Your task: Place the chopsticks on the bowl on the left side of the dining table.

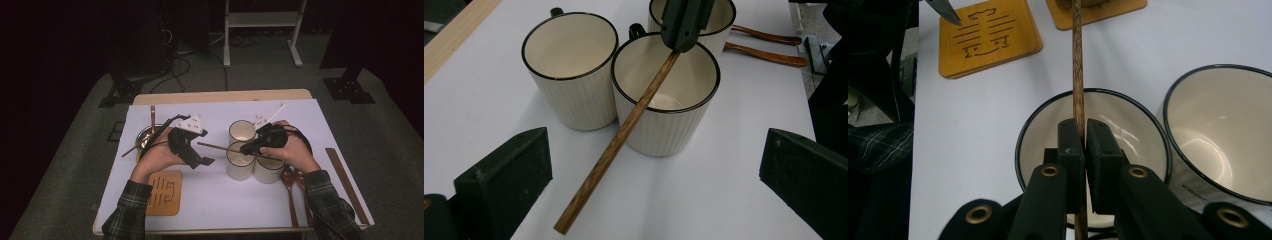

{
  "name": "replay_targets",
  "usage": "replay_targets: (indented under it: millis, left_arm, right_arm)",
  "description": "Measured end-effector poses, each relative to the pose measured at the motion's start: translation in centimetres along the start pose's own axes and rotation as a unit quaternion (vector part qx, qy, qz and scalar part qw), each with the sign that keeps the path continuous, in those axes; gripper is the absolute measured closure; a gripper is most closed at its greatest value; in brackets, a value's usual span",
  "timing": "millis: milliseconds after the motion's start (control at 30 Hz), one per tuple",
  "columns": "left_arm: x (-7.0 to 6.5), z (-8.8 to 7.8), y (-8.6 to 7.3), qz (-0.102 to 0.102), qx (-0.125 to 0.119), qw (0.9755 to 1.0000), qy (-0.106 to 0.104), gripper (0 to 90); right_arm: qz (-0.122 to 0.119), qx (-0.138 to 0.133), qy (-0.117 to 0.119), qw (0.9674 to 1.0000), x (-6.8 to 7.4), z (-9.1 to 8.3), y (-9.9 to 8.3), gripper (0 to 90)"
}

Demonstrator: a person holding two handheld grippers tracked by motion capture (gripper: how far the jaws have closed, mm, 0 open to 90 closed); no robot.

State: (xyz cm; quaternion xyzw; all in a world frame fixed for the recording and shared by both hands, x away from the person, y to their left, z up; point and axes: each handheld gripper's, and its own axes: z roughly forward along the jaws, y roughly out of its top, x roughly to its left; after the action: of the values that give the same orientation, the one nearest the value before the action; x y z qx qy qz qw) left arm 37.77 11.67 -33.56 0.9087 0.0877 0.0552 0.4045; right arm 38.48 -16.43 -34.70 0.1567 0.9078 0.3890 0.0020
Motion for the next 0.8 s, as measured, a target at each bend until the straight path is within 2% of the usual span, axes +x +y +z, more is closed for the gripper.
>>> replay_targets:
  millis: [67, 100, 400, 533, 567, 800]
  left_arm:
    - [0.0, 0.1, 0.0, 0.004, 0.002, 1.0000, -0.003, 0.2]
    - [0.0, 0.1, 0.0, 0.006, 0.001, 1.0000, -0.006, 3.6]
    - [-0.3, 0.7, 0.3, 0.014, 0.005, 0.9998, -0.010, 5.7]
    - [-0.5, 1.0, 0.4, 0.020, 0.010, 0.9995, -0.021, 9.8]
    - [-0.5, 1.1, 0.4, 0.022, 0.010, 0.9994, -0.026, 13.4]
    - [-0.7, 1.2, 0.5, 0.026, 0.015, 0.9990, -0.034, 20.2]
  right_arm:
    - [-0.002, 0.001, 0.001, 1.0000, 0.1, 0.1, 0.1, 85.2]
    - [-0.001, 0.002, 0.002, 1.0000, 0.3, 0.1, 0.2, 85.2]
    - [-0.014, 0.007, 0.013, 0.9998, 0.8, 0.4, 0.7, 85.2]
    - [-0.020, 0.009, 0.019, 0.9996, 1.0, 0.6, 0.9, 85.2]
    - [-0.022, 0.010, 0.022, 0.9995, 1.1, 0.6, 1.0, 85.2]
    - [-0.036, 0.016, 0.038, 0.9985, 1.4, 0.9, 1.3, 85.2]
